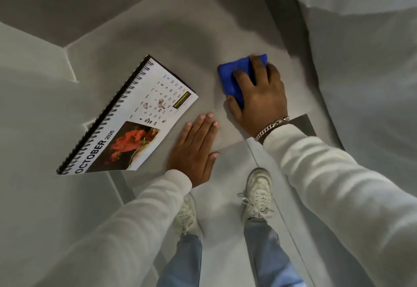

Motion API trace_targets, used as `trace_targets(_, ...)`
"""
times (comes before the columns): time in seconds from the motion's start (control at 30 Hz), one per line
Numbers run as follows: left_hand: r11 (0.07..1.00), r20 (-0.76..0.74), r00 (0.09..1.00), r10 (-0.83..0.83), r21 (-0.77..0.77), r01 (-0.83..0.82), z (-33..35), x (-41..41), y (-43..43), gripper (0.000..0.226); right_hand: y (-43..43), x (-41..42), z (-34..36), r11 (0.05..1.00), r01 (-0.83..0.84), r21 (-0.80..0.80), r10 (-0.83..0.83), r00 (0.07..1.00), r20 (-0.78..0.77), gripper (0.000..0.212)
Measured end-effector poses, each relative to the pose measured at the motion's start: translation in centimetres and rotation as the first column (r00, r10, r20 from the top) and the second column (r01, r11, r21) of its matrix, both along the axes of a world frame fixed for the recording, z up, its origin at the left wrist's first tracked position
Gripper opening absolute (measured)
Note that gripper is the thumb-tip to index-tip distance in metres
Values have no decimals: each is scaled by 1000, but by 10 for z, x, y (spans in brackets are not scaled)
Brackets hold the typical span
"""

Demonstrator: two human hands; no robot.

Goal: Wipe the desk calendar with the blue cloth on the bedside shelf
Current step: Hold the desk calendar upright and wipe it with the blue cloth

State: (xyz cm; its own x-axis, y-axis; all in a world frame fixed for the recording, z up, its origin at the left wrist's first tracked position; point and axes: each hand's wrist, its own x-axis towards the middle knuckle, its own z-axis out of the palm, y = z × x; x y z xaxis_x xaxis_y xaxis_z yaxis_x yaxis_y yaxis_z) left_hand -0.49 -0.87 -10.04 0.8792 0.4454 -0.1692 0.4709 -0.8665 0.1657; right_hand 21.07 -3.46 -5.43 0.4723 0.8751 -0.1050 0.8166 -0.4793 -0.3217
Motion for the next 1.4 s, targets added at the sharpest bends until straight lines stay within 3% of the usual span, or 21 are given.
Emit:
trace_targets(0.2, 1000, -27, 1000, -2, -28, 1, 5, 1, 0, 65, 8, -9, 1, 997, 76, 13, -77, 995, 57, 41)
trace_targets(0.33, 996, -35, 999, -12, -89, 9, 12, 1, 2, 67, 2, -20, 6, 990, 130, -61, -125, 988, 86, 41)
trace_targets(0.43, 959, -46, 999, -4, -283, -9, 36, -3, 6, 67, -4, -32, 19, 974, 162, -158, -159, 987, 32, 44)
trace_targets(0.53, 895, 62, 997, 38, -447, -7, 78, -14, 5, 67, -13, -40, 38, 957, 198, -211, -214, 975, -58, 46)
trace_targets(0.63, 870, 121, 992, 44, -492, 22, 123, -31, 12, 67, -21, -53, 54, 945, 230, -232, -266, 954, -136, 43)
trace_targets(0.73, 913, 219, 976, 10, -400, 80, 155, -45, 36, 65, -34, -73, 54, 938, 302, -171, -335, 917, -215, 36)
trace_targets(0.9, 969, 262, 965, 2, -237, 62, 174, -54, 95, 73, -43, -119, 39, 853, 521, 17, -472, 786, -398, 38)
trace_targets(1.03, 983, 100, 989, -106, -141, 120, 163, -46, 141, 79, -29, -167, 36, 761, 642, 94, -475, 649, -594, 50)
trace_targets(1.2, 944, 14, 958, -285, -171, 283, 153, -41, 149, 79, -1, -211, 42, 614, 783, 103, -392, 416, -820, 51)
trace_targets(1.4, 925, 69, 952, -298, -227, 306, 152, -40, 150, 88, 35, -234, 44, 425, 896, 131, -373, 306, -876, 49)
